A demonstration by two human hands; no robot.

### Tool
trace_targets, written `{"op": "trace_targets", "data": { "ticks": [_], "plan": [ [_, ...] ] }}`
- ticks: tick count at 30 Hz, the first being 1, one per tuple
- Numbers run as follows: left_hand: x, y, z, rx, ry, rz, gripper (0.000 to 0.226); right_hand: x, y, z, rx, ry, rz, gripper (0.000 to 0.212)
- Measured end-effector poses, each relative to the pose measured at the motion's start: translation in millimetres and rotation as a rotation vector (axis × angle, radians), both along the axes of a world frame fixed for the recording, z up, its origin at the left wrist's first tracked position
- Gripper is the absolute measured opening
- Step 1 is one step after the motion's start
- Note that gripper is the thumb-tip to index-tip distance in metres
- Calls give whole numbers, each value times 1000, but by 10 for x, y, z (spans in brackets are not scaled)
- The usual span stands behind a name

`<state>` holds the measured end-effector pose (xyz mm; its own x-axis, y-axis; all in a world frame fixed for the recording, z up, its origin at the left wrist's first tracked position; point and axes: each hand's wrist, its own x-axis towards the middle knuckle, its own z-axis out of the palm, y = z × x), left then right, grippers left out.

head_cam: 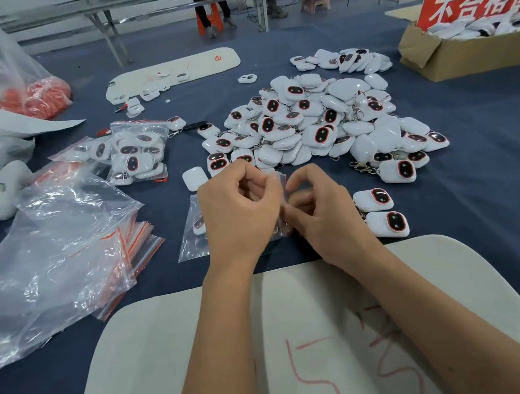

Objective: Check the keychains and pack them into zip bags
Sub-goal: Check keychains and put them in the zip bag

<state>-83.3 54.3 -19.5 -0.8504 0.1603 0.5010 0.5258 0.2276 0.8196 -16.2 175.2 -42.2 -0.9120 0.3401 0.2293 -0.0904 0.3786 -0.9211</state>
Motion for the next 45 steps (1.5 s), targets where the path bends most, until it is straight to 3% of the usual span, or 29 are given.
{"op": "trace_targets", "data": {
  "ticks": [3,6,8,10,13,16,19,22,27,31,36,41,45],
  "plan": [
    [-6,17,-13,3,15,6,23,20,36,19,5,19,42,12],
    [-14,31,-22,8,31,27,23,67,-22,87,95,86,180,44],
    [-35,30,-41,27,18,40,21,80,-53,91,239,189,-21,46],
    [-41,43,-70,33,-22,37,22,101,-20,76,438,227,-355,30],
    [5,127,-90,30,-58,-24,22,142,110,86,680,-64,-677,25],
    [66,254,-118,-22,-149,-164,21,128,166,130,770,-520,-650,42],
    [86,309,-206,-192,-256,-245,19,81,164,116,708,-565,-601,45],
    [50,300,-272,-296,-308,-265,15,97,180,67,586,-291,-576,55],
    [20,272,-218,-55,-451,-232,11,97,157,51,417,94,-379,64],
    [-22,212,-171,-11,-526,-313,22,57,40,63,434,321,-145,71],
    [-50,156,-140,97,-584,-278,16,36,53,18,387,326,-174,70],
    [-45,157,-122,177,-535,-287,13,8,145,-16,5,124,-140,40],
    [-64,118,-127,179,-559,-283,13,-13,189,-44,-108,123,-112,28]
  ]
}}
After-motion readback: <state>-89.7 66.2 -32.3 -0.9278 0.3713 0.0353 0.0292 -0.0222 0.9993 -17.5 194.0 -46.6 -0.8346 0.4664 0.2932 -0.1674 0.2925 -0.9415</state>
